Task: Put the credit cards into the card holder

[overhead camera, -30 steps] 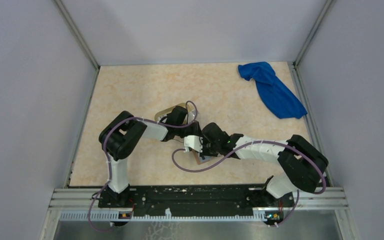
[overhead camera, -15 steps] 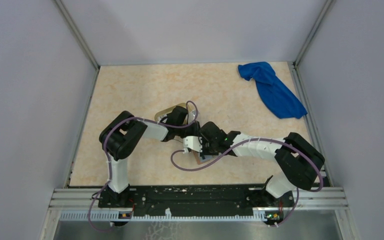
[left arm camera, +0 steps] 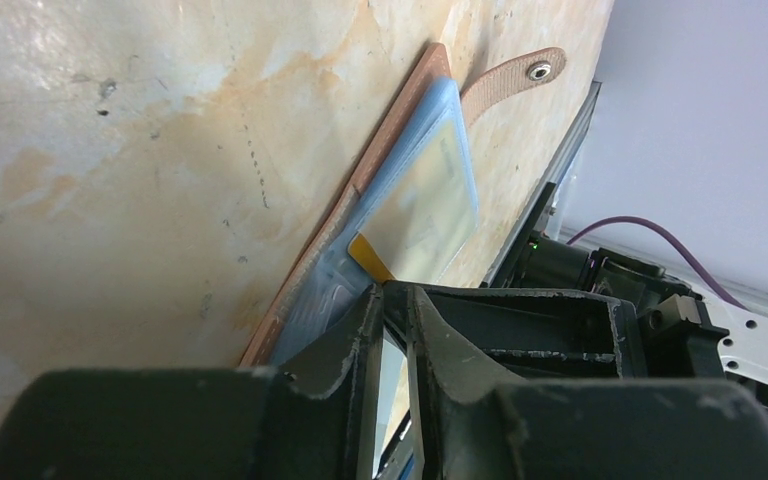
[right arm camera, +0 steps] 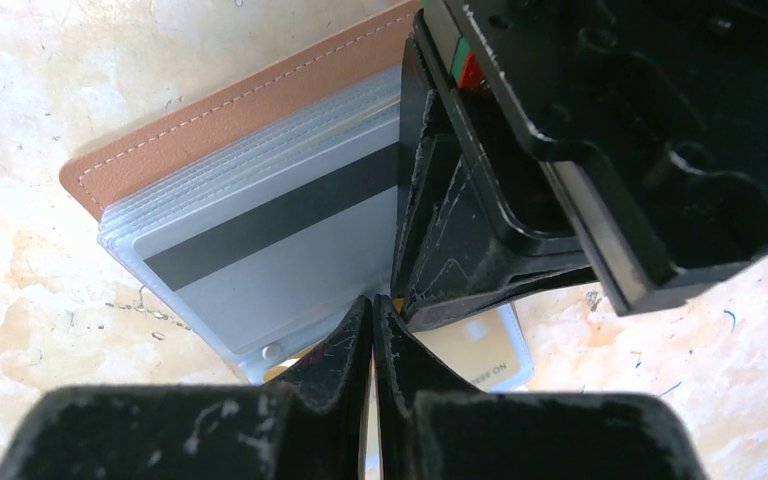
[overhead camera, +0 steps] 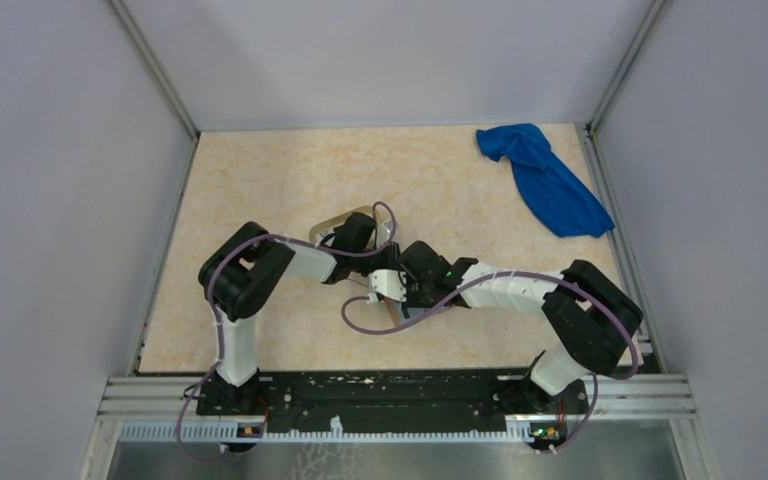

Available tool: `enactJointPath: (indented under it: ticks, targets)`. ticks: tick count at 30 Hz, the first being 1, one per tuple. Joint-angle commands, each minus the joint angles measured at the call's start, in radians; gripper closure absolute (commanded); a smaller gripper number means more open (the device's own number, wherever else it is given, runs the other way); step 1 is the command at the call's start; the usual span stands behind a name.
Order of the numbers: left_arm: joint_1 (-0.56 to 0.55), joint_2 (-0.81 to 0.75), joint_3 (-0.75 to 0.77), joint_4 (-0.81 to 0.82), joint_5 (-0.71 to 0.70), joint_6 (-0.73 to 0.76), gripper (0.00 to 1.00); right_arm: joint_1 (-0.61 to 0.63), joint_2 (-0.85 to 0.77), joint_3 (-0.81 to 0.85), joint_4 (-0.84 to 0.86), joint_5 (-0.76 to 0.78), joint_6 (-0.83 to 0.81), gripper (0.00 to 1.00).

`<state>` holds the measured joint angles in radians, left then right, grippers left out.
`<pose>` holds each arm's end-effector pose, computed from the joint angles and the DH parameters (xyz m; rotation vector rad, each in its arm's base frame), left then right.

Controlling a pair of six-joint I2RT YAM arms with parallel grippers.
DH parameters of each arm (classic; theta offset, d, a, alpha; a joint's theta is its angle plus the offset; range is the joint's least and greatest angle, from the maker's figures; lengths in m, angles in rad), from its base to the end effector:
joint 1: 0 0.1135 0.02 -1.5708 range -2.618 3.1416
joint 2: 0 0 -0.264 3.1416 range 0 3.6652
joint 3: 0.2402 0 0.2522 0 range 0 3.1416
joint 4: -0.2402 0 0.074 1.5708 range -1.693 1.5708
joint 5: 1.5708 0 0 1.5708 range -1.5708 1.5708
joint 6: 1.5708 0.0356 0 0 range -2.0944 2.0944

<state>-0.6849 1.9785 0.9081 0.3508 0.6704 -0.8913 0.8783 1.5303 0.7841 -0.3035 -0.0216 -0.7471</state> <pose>0.2737 -0.2521 0.1026 0.1405 2.6280 -1.4741 0.1810 0.2194 0.1600 -1.9092 1.7973 0.0741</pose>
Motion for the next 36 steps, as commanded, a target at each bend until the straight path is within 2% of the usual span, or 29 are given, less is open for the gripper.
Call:
enactJointPath:
  ticks: [1, 4, 8, 16, 18, 21, 23, 25, 28, 29, 30, 31, 34, 36]
  targets:
    - [-0.004, 0.022, -0.057, -0.08, -0.072, 0.058, 0.77, -0.02, -0.009, 0.028, -0.056, -0.014, 0.023, 0.98]
    - [-0.004, -0.02, -0.084, -0.029, -0.079, 0.063, 0.76, -0.042, -0.062, 0.04, -0.083, -0.122, 0.037, 0.97]
    - [-0.005, -0.099, -0.12, 0.037, -0.091, 0.074, 0.68, -0.107, -0.177, 0.048, -0.122, -0.331, 0.046, 0.95]
    - [-0.004, -0.282, -0.211, 0.116, -0.116, 0.127, 0.68, -0.321, -0.361, 0.091, -0.232, -0.72, 0.025, 0.91]
    - [-0.004, -0.359, -0.258, 0.159, -0.117, 0.179, 0.69, -0.379, -0.41, 0.087, -0.232, -0.814, 0.03, 0.83]
    - [-0.004, -0.501, -0.352, 0.251, -0.158, 0.282, 0.69, -0.437, -0.473, 0.04, -0.152, -0.889, 0.116, 0.58]
    - [-0.004, -0.624, -0.431, 0.334, -0.199, 0.346, 0.69, -0.468, -0.474, 0.012, -0.099, -0.929, 0.189, 0.45]
    - [-0.004, -0.708, -0.51, 0.416, -0.239, 0.379, 0.67, -0.499, -0.433, 0.009, -0.096, -0.98, 0.242, 0.42]
    - [-0.004, -0.791, -0.595, 0.474, -0.306, 0.408, 0.44, -0.532, -0.331, 0.054, -0.185, -0.972, 0.226, 0.42]
    - [-0.004, -0.802, -0.622, 0.501, -0.322, 0.416, 0.31, -0.538, -0.293, 0.071, -0.213, -0.935, 0.218, 0.42]
    - [-0.003, -0.81, -0.648, 0.52, -0.372, 0.391, 0.09, -0.54, -0.257, 0.091, -0.247, -0.892, 0.206, 0.42]
    - [0.001, -0.819, -0.665, 0.52, -0.419, 0.362, 0.02, -0.541, -0.213, 0.113, -0.282, -0.848, 0.185, 0.42]
    - [0.009, -0.856, -0.691, 0.453, -0.506, 0.313, 0.01, -0.542, -0.139, 0.153, -0.341, -0.75, 0.162, 0.42]
    - [0.01, -0.883, -0.748, 0.54, -0.51, 0.303, 0.06, -0.544, -0.111, 0.155, -0.354, -0.729, 0.151, 0.42]
